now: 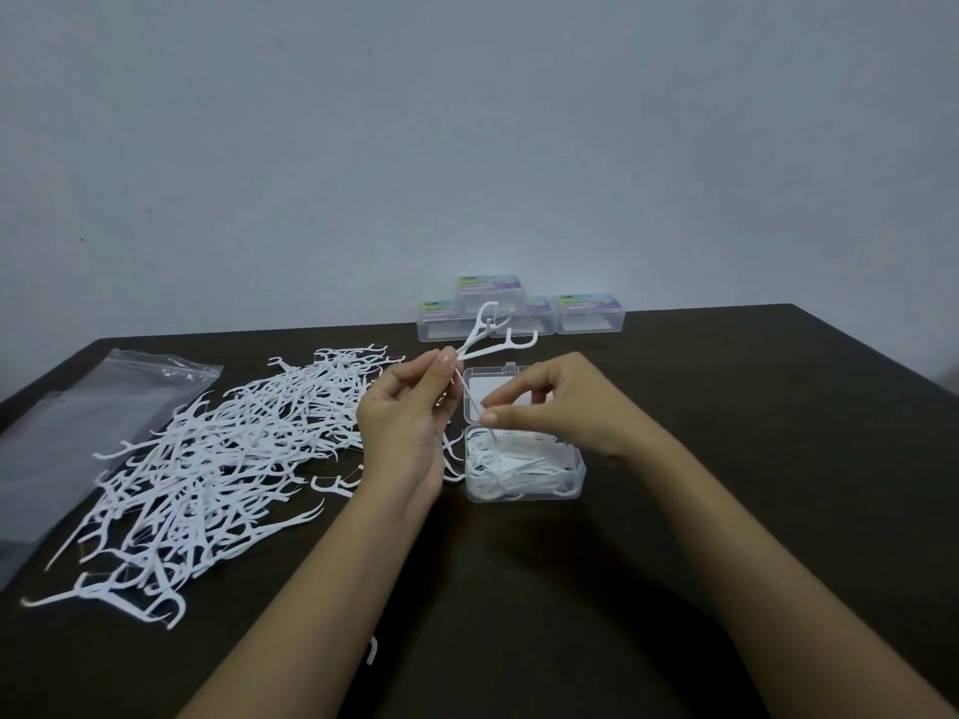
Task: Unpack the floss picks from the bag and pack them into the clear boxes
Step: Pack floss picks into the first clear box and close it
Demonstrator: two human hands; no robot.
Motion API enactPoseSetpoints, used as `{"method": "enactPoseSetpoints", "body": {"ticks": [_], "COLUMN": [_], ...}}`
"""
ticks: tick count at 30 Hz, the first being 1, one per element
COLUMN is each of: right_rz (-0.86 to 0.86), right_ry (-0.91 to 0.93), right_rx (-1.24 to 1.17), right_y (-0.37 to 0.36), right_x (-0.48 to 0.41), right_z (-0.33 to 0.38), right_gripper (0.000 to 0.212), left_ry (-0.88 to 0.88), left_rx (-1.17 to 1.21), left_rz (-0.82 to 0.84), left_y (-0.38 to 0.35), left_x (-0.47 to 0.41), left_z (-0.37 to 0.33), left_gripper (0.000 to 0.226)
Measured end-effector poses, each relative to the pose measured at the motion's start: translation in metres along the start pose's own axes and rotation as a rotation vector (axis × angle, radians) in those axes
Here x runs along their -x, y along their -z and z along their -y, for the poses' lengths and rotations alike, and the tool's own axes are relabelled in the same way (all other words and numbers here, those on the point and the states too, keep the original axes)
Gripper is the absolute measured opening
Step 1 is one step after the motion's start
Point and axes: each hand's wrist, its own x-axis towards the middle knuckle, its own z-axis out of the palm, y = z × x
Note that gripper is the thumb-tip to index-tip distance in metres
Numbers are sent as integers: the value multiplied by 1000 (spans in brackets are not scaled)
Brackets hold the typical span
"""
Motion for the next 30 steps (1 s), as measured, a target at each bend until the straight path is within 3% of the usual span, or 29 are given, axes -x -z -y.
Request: {"method": "enactPoseSetpoints", "body": {"ticks": [5,9,12,16,18,21,24,27,30], "right_rz": [-49,-36,-13,21,-25,-125,-71,-77,-116], "right_ry": [47,13,-25,-65,-83,-99,-132,-146,-176], "right_rx": [126,152,188,264,301,117,-182,-229,-230], "right_y": [-8,6,21,26,27,33,37,34,33], "right_x": [-4,-4,0,2,0,0,4,2,0], "right_z": [-2,-5,-6,-8,-11,-12,-12,-15,-17], "right_gripper": [2,17,13,5,14,27,21,9,11], "left_ry": [13,-5,-15,10,41,75,90,102,106], "left_rx": [26,43,30,-36,-104,-196,-257,-314,-440], "left_rz": [-16,-43,-47,-14,24,68,91,137,229], "left_y": [-2,1,4,5,5,4,4,4,7], "left_x": [0,-2,-5,-6,-4,-2,-2,0,-1], "left_z": [0,-2,-6,-8,-7,-5,-3,-1,-3], "left_gripper": [17,19,18,17,16,15,16,17,14]}}
